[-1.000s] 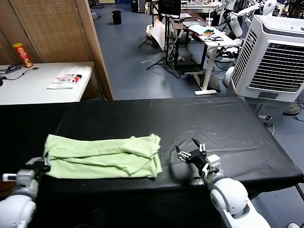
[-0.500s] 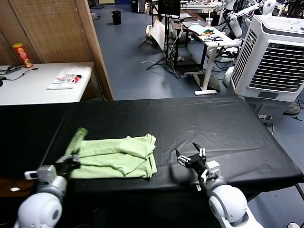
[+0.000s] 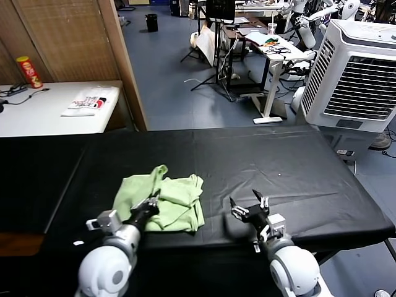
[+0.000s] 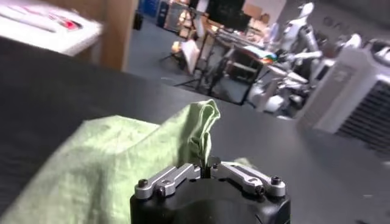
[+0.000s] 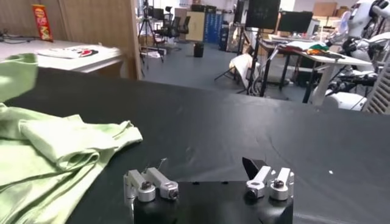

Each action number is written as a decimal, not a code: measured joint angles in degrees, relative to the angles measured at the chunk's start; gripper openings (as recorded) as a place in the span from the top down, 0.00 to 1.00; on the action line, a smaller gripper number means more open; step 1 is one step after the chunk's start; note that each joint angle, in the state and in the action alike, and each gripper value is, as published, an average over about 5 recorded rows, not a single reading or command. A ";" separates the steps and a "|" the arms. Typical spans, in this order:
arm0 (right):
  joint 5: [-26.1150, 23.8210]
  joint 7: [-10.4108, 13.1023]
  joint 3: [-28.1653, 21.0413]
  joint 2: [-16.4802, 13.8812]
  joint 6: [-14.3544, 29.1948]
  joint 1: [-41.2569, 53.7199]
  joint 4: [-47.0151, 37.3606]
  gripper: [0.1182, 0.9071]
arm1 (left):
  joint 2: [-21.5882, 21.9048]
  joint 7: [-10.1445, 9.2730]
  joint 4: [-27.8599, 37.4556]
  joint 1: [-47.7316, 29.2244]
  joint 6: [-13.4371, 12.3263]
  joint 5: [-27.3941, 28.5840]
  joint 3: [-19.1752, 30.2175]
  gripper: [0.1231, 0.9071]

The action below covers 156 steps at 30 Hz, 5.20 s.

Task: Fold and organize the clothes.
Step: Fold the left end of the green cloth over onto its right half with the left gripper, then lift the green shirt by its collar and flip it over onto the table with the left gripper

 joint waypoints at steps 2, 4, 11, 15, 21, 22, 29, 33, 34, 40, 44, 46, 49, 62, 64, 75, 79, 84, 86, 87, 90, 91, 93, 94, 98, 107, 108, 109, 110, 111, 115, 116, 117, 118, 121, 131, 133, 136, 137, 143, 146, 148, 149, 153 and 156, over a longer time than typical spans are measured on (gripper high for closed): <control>-0.19 -0.01 -0.08 0.16 0.03 -0.01 -0.18 0.14 | -0.96 -0.06 0.13 -0.28 -0.04 -0.21 1.11 0.95; -0.35 -0.02 -0.19 0.31 0.06 0.01 -0.34 0.14 | -1.79 -0.07 0.34 -0.44 -0.16 -0.19 1.97 0.95; -0.83 -0.06 -0.80 0.64 0.08 0.25 -0.92 0.14 | -3.71 0.02 1.56 -1.09 -0.70 0.70 3.01 0.95; -1.02 -0.08 -1.25 0.74 0.09 0.43 -1.18 0.14 | -4.63 0.21 2.20 -1.52 -1.11 1.44 3.22 0.95; -1.32 -0.16 -1.66 1.03 0.09 0.63 -1.50 0.14 | -6.14 0.84 3.24 -1.53 -1.38 2.72 3.99 0.91; -1.33 -0.18 -1.71 1.04 0.09 0.68 -1.54 0.14 | -6.40 1.02 3.31 -1.42 -1.40 2.95 4.20 0.87; -1.00 -1.53 -2.65 0.93 0.38 1.55 -1.99 0.14 | -8.31 -0.01 2.35 -0.98 -0.98 -1.45 5.02 0.40; 2.38 -4.30 -4.04 0.16 0.99 2.85 -1.94 0.14 | -9.06 -0.94 1.68 -0.83 -1.36 -4.55 4.19 0.18; 3.65 -4.87 -4.58 -0.06 1.02 3.38 -1.93 0.14 | -8.87 -0.30 1.63 -0.67 -1.96 -3.95 3.80 0.16; 5.85 -5.17 -9.49 0.34 0.58 8.81 -3.75 0.14 | -4.40 4.50 2.50 0.57 -6.07 3.31 -0.82 0.14; 1.01 -4.78 -13.31 1.32 -0.11 12.50 -6.73 0.14 | -1.44 6.18 3.25 1.80 -7.86 7.35 -4.89 0.14; -2.26 -4.84 -14.95 1.66 -0.55 13.42 -8.48 0.14 | -0.97 6.76 3.64 2.56 -8.48 8.86 -6.33 0.14; -6.97 -4.84 -16.55 2.03 -0.84 13.90 -10.77 0.14 | -0.85 7.47 4.34 3.40 -9.34 10.75 -7.61 0.14; -7.33 -1.67 -14.56 3.17 2.92 11.28 -9.90 0.14 | -1.64 9.23 9.54 3.15 -13.21 8.60 -10.96 0.14; -5.25 -1.68 -14.15 3.20 3.22 10.76 -8.80 0.14 | -1.95 9.30 10.61 3.13 -13.81 6.90 -11.51 0.14; -2.70 -2.07 -13.13 2.85 4.03 8.25 -4.55 0.14 | -2.86 9.33 14.44 2.80 -15.33 -3.72 -13.52 0.16; -2.67 -2.08 -13.03 3.07 4.23 7.98 -4.34 0.14 | -2.85 9.74 15.24 2.85 -15.23 -6.66 -14.16 0.33; -3.20 -2.09 -12.88 3.62 4.59 7.64 -4.32 0.14 | -2.96 9.78 15.79 2.87 -15.12 -8.49 -14.62 0.69; -4.04 -2.10 -12.82 3.91 4.98 7.33 -4.36 0.14 | -3.07 9.64 15.74 2.76 -15.01 -8.60 -14.66 0.84; -4.55 -2.10 -12.75 4.06 5.20 7.15 -4.39 0.14 | -3.14 9.54 15.64 2.69 -14.95 -8.47 -14.67 0.90; -5.85 -2.11 -12.42 4.47 5.64 6.49 -4.40 0.14 | -3.29 8.99 15.06 2.56 -14.55 -6.70 -14.70 0.97; -6.18 -2.11 -12.28 4.57 5.70 6.25 -4.37 0.14 | -3.29 8.78 14.79 2.55 -14.29 -5.51 -14.71 0.96; -6.70 -2.10 -11.99 4.68 5.76 5.75 -4.23 0.14 | -3.09 8.41 14.12 2.55 -13.63 -1.96 -14.76 0.96; -6.94 -2.09 -11.84 4.70 5.77 5.50 -4.13 0.14 | -2.89 8.31 13.78 2.56 -13.31 0.08 -14.84 0.96; -7.55 -1.99 -11.23 4.69 5.78 4.63 -3.65 0.14 | -1.40 8.33 12.41 2.74 -12.42 8.40 -15.67 0.96; -8.19 -1.82 -9.96 4.70 6.40 2.94 -2.86 0.14 | 7.43 10.22 12.60 3.39 -14.38 18.84 -20.59 0.96; -8.21 -1.82 -9.86 4.68 6.46 2.83 -2.83 0.14 | 8.82 10.54 12.82 3.63 -14.68 19.35 -21.40 0.96; -8.22 -1.81 -9.78 4.66 6.50 2.76 -2.81 0.14 | 10.17 10.82 12.99 3.90 -14.93 19.76 -22.24 0.96; -8.22 -1.81 -9.72 4.63 6.52 2.72 -2.80 0.14 | 11.59 11.08 13.09 4.22 -15.18 20.25 -23.12 0.96; -8.22 -1.81 -9.69 4.59 6.52 2.73 -2.79 0.14 | 13.04 11.33 13.16 4.59 -15.41 20.81 -24.08 0.96; -8.21 -1.79 -9.79 4.52 6.48 2.84 -2.71 0.14 | 18.43 12.18 12.75 6.22 -16.06 24.03 -28.07 0.96; -8.21 -1.78 -9.84 4.54 6.47 2.83 -2.71 0.14 | 19.68 12.39 12.48 6.69 -16.14 25.01 -29.04 0.96; -8.23 -1.78 -9.89 4.59 6.47 2.79 -2.73 0.14 | 20.85 12.56 12.16 7.12 -16.15 26.11 -29.92 0.96; -8.28 -1.78 -9.93 4.66 6.49 2.70 -2.76 0.14 | 21.92 12.66 11.75 7.49 -16.14 27.28 -30.72 0.96; -8.58 -1.78 -9.99 4.94 6.55 2.27 -2.86 0.14 | 23.86 12.57 10.29 7.98 -15.93 30.29 -32.05 0.96; -9.53 -1.79 -8.52 5.40 6.59 0.16 -2.06 0.14 | 19.39 9.90 2.63 5.42 -12.56 27.84 -24.06 0.96; -9.54 -1.78 -8.04 5.40 6.59 -0.32 -1.96 0.14 | 17.50 8.79 1.33 4.67 -11.43 25.81 -21.26 0.96; -9.44 -1.78 -7.36 5.45 6.59 -0.73 -1.95 0.14 | 14.57 6.93 -0.52 3.69 -9.88 22.79 -16.80 0.96; -9.38 -1.78 -7.18 5.48 6.59 -0.77 -1.99 0.14 | 13.56 6.16 -1.03 3.37 -9.39 21.91 -15.29 0.96; -8.49 -1.86 -6.63 5.58 6.27 -0.40 -2.20 0.14 | 6.30 4.13 -1.27 1.87 -9.02 22.64 -5.84 0.96; -6.31 -2.22 -6.18 5.18 5.38 -0.32 -1.71 0.14 | 2.01 5.58 0.19 1.67 -9.32 25.33 -1.65 0.96; -4.47 -2.70 -5.85 4.71 4.62 -0.31 -1.20 0.14 | -0.69 7.00 1.30 1.81 -8.97 27.07 0.64 0.90; -3.58 -2.94 -5.73 4.46 4.23 -0.29 -0.96 0.14 | -1.83 7.68 1.77 1.94 -8.82 28.05 1.60 0.85; 0.81 -3.17 -5.88 3.46 2.11 0.33 -0.34 0.14 | -4.56 10.08 2.62 2.52 -9.23 30.88 4.09 0.58; 5.24 -2.26 -6.76 3.17 -0.01 1.44 -0.59 0.14 | -5.02 11.24 2.35 2.76 -10.34 30.51 4.52 0.37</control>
